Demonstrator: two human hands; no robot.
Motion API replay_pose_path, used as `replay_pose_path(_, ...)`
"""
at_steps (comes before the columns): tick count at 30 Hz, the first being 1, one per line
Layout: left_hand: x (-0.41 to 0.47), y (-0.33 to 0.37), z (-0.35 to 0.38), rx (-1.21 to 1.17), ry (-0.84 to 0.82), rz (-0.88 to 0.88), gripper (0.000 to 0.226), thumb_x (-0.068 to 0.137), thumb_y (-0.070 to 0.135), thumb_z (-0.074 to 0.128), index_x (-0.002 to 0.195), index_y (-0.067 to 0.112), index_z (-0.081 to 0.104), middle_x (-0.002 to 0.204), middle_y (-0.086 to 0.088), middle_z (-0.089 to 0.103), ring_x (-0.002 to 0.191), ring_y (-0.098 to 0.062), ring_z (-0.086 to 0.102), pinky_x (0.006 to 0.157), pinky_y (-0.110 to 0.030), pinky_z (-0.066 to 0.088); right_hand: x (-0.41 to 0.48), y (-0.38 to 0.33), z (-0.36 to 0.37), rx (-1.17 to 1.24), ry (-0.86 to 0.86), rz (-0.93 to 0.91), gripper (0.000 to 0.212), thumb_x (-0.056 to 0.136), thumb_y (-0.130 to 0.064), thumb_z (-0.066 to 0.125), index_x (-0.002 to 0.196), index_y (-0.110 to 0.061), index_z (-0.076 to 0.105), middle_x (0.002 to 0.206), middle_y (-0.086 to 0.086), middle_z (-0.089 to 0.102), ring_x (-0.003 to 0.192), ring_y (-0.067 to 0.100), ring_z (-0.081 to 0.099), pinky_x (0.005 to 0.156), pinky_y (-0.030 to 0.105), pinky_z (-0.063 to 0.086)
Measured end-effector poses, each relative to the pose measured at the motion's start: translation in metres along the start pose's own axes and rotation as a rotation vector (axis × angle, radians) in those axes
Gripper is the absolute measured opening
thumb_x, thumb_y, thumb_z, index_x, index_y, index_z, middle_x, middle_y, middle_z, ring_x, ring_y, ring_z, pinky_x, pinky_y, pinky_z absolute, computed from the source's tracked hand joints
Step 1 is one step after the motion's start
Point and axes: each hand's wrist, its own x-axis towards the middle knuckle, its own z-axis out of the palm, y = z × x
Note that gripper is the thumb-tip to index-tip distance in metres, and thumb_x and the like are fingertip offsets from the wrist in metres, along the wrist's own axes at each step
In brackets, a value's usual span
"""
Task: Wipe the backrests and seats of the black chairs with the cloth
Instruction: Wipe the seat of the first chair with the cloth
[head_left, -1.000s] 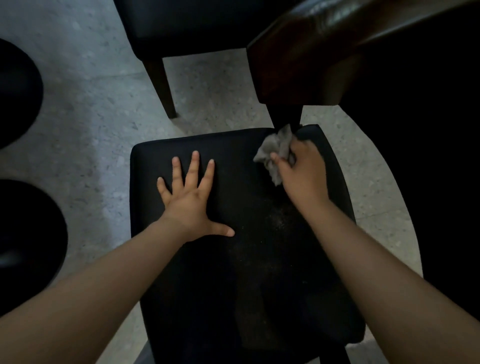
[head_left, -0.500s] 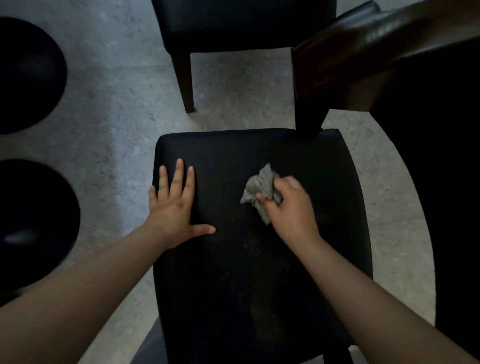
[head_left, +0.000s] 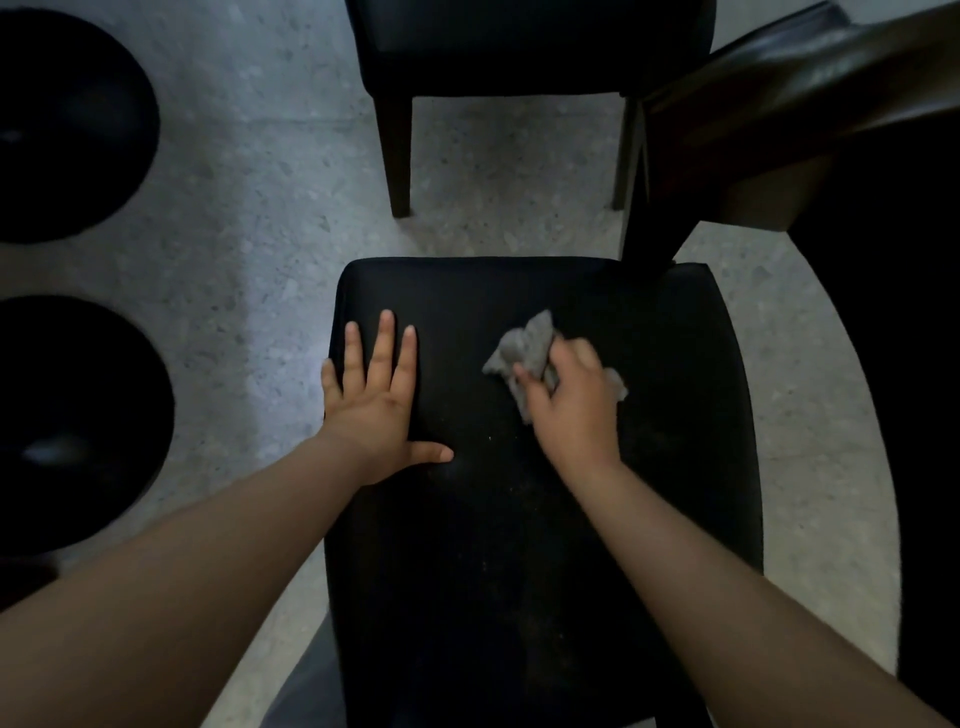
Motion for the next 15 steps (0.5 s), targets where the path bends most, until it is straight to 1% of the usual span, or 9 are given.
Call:
replay_pose_path(2,-0.001,0.0,-0.001,-0.001,0.0,-0.002,0.136,0.069,0.077,0.063,0.129,0.025,-0.047,0.134,0.0,-0.06,0.132,-0.036,-0.045,0.115,-0.06,-0.011,-0.015,0.0,-0.004,0.052,-0.113,-0.031,0.038,0.092,-0.031,0.063,0.128,-0.02,0.058,0.101,-0.008,0.048,0.089,0.003,0.049,0.077,0.018,0.038)
replay_pose_path(3,-0.002,0.0,-0.001,-0.003,-0.005,-0.001,0.136,0.069,0.076,0.063,0.129,0.025,-0.047,0.134,0.0,-0.06,0.132,-0.036,-0.045,0.115,-0.06,-0.011,-0.015,-0.001,-0.009,0.065,-0.137,-0.043,0.034,0.091,-0.03,0.065,0.124,-0.019,0.061,0.099,-0.007,0.049,0.089,0.004,0.05,0.077,0.02,0.041)
replay_pose_path(4,-0.002,0.0,-0.001,-0.008,-0.01,0.003,0.135,0.069,0.076,0.063,0.129,0.025,-0.047,0.134,0.0,-0.06,0.132,-0.036,-0.045,0.115,-0.06,-0.011,-0.011,-0.003,-0.015,0.067,-0.118,-0.054,0.03,0.091,-0.029,0.066,0.118,-0.018,0.063,0.099,-0.006,0.05,0.089,0.006,0.052,0.078,0.023,0.044)
replay_pose_path(6,-0.001,0.0,0.0,-0.014,-0.008,0.006,0.135,0.07,0.076,0.063,0.13,0.025,-0.047,0.134,0.0,-0.06,0.132,-0.036,-0.046,0.115,-0.06,-0.011,0.011,-0.007,-0.026,0.061,0.006,-0.057,0.024,0.091,-0.027,0.065,0.113,-0.017,0.064,0.105,-0.002,0.052,0.094,0.009,0.053,0.081,0.024,0.044)
replay_pose_path(8,-0.001,-0.001,0.001,-0.013,-0.005,0.002,0.135,0.07,0.076,0.063,0.13,0.026,-0.047,0.136,0.0,-0.059,0.131,-0.036,-0.046,0.115,-0.06,-0.012,0.044,-0.013,-0.033,0.051,0.093,-0.016,0.026,0.094,-0.028,0.061,0.117,-0.016,0.062,0.114,0.002,0.051,0.102,0.01,0.051,0.088,0.024,0.043)
replay_pose_path(10,0.0,-0.001,0.002,-0.015,0.003,0.005,0.135,0.069,0.076,0.063,0.131,0.026,-0.047,0.138,-0.001,-0.057,0.131,-0.035,-0.046,0.115,-0.06,-0.012,0.071,-0.016,-0.029,-0.001,0.092,0.035,0.027,0.096,-0.032,0.057,0.118,-0.017,0.06,0.12,0.004,0.049,0.107,0.014,0.051,0.093,0.028,0.044)
replay_pose_path(12,0.001,-0.002,0.004,-0.018,0.012,0.008,0.136,0.069,0.076,0.063,0.131,0.026,-0.047,0.139,-0.001,-0.056,0.131,-0.035,-0.046,0.114,-0.06,-0.013,0.079,-0.018,-0.015,-0.063,0.08,0.057,0.024,0.096,-0.033,0.056,0.114,-0.018,0.061,0.118,0.003,0.049,0.106,0.016,0.052,0.093,0.03,0.046)
replay_pose_path(15,0.001,-0.002,0.004,-0.018,0.018,0.013,0.136,0.069,0.076,0.063,0.131,0.026,-0.046,0.137,0.0,-0.058,0.131,-0.035,-0.046,0.114,-0.06,-0.014,0.055,-0.019,0.0,-0.048,0.115,0.046,0.016,0.096,-0.029,0.059,0.106,-0.017,0.062,0.109,-0.001,0.049,0.095,0.01,0.051,0.088,0.028,0.048)
